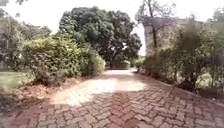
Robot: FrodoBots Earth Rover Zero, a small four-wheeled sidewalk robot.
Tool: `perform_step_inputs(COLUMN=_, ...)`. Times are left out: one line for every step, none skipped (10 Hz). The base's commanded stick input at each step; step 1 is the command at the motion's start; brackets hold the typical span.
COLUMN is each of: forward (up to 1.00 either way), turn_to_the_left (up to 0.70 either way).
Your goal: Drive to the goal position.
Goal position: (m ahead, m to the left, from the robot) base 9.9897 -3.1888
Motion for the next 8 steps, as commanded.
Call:
perform_step_inputs(forward=0.7, turn_to_the_left=0.0)
perform_step_inputs(forward=0.7, turn_to_the_left=0.0)
perform_step_inputs(forward=0.7, turn_to_the_left=0.0)
perform_step_inputs(forward=0.7, turn_to_the_left=0.0)
perform_step_inputs(forward=0.7, turn_to_the_left=0.0)
perform_step_inputs(forward=0.7, turn_to_the_left=0.0)
perform_step_inputs(forward=0.7, turn_to_the_left=0.0)
perform_step_inputs(forward=0.7, turn_to_the_left=0.0)
